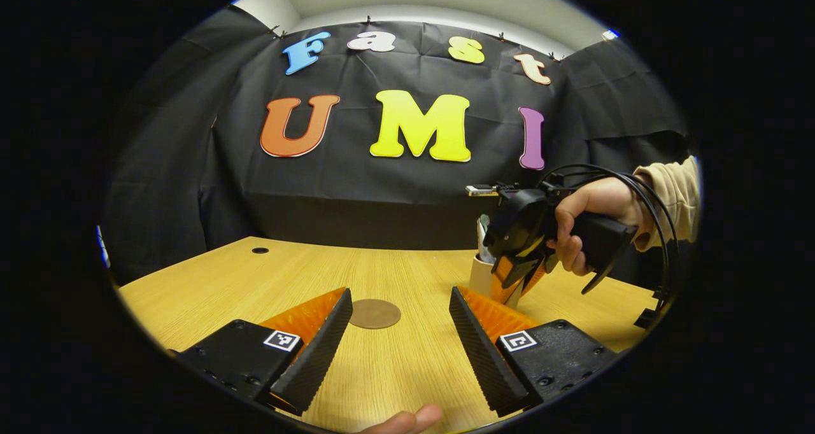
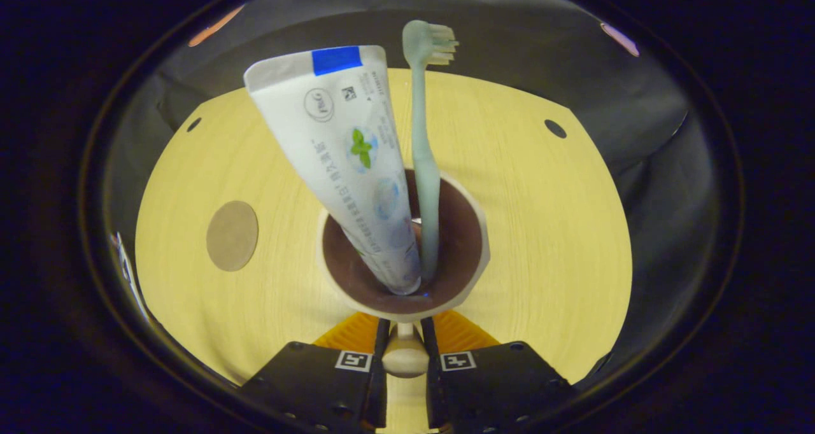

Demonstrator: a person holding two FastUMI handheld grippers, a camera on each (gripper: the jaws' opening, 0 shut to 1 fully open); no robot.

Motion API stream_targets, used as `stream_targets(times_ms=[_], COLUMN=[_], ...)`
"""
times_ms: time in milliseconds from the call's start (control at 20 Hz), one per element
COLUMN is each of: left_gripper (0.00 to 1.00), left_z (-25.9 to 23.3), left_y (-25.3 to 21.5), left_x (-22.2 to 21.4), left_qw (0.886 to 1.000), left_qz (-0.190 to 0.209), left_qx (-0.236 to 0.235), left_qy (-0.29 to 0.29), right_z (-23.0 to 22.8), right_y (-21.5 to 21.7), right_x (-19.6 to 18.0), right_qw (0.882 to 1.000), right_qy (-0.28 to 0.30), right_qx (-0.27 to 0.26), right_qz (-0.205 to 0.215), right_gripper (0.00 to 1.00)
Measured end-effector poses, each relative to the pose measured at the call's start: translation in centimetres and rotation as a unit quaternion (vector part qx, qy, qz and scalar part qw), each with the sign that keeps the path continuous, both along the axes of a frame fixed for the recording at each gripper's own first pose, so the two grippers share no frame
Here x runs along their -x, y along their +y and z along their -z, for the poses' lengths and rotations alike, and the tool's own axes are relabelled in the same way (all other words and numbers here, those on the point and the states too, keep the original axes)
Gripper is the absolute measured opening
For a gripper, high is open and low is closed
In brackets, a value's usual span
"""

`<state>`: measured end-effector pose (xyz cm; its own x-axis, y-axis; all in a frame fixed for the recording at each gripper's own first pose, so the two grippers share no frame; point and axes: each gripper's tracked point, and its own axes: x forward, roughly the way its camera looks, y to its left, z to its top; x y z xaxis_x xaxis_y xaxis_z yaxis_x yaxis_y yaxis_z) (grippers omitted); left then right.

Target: Put the toothbrush and toothpaste on the desktop into the cup, then pick up the cup and place it on the coaster on the desktop.

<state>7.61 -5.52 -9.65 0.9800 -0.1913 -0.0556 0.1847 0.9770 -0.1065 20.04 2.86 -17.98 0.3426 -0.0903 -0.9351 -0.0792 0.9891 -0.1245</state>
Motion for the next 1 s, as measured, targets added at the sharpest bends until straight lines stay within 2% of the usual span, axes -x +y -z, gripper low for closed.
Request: stream_targets(times_ms=[100, 300, 450, 500, 850, 1000], left_gripper=[0.98, 0.98, 0.98, 0.98, 0.97, 0.97], left_z=[0.0, 0.3, 0.3, 0.5, 1.8, 2.0], left_y=[0.1, 1.2, 2.5, 3.0, 6.3, 7.0], left_x=[0.5, 1.1, 1.6, 1.7, 2.5, 2.9], left_qw=[1.0, 1.0, 1.0, 1.0, 0.999, 0.999], left_qz=[0.002, -0.004, -0.012, -0.015, -0.038, -0.038], left_qx=[0.007, 0.008, 0.014, 0.016, 0.022, 0.025], left_qy=[-0.001, 0.005, 0.005, 0.007, 0.02, 0.019], right_z=[-1.2, -2.1, -3.0, -3.2, -0.5, 0.8], right_y=[0.8, 3.9, 7.3, 8.5, 14.4, 15.9], right_x=[0.2, -0.1, 0.7, 0.8, 0.3, 0.3], right_qw=[1.0, 0.999, 0.998, 0.997, 0.992, 0.991], right_qy=[-0.01, -0.017, -0.022, -0.022, -0.013, 0.001], right_qx=[-0.009, -0.017, -0.019, -0.021, -0.022, -0.023], right_qz=[-0.007, -0.027, -0.058, -0.068, -0.126, -0.135], right_gripper=[0.27, 0.24, 0.27, 0.24, 0.24, 0.24])
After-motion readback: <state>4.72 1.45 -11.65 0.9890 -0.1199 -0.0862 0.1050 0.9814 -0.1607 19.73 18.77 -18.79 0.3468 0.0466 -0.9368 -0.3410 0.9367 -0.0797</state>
